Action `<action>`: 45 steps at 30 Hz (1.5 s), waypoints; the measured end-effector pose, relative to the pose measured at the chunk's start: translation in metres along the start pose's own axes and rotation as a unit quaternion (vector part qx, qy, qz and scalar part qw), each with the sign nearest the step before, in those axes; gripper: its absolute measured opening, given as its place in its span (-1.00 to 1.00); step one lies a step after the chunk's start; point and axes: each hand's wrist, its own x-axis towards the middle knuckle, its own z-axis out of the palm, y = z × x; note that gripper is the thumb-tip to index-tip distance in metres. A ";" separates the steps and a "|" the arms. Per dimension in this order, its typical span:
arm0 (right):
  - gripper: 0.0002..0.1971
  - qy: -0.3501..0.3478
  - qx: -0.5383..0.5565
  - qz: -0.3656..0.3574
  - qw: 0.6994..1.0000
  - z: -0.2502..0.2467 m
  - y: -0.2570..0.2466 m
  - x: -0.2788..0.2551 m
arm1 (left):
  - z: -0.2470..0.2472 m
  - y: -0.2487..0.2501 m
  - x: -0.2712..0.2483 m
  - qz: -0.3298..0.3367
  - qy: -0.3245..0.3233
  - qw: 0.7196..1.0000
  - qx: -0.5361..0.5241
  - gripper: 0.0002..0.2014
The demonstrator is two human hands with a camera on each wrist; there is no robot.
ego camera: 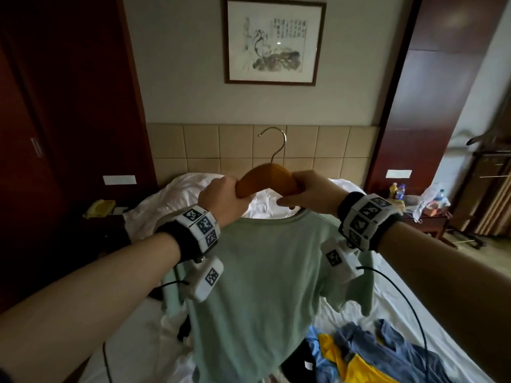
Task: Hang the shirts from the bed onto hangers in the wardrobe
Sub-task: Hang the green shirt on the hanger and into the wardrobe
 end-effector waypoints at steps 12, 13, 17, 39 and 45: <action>-0.68 0.013 -0.228 -0.034 0.973 -0.016 0.026 -0.023 | -0.004 -0.016 0.011 -0.005 0.010 1.000 0.003 -0.74; -0.65 0.022 -0.246 -0.033 0.968 -0.017 0.026 -0.024 | -0.004 -0.017 0.011 -0.006 0.012 1.000 0.000 -0.74; -0.56 0.043 -0.254 -0.012 0.966 -0.019 0.026 -0.028 | -0.006 -0.023 0.008 -0.009 0.016 1.000 -0.006 -0.77; -0.66 -0.070 -0.125 0.048 0.989 -0.005 0.065 -0.033 | -0.016 -0.017 -0.004 -0.111 0.045 0.993 0.016 -0.66; -0.78 -0.063 -0.080 0.130 0.986 -0.008 0.112 -0.068 | -0.035 -0.019 -0.004 -0.149 0.065 0.987 -0.010 -0.60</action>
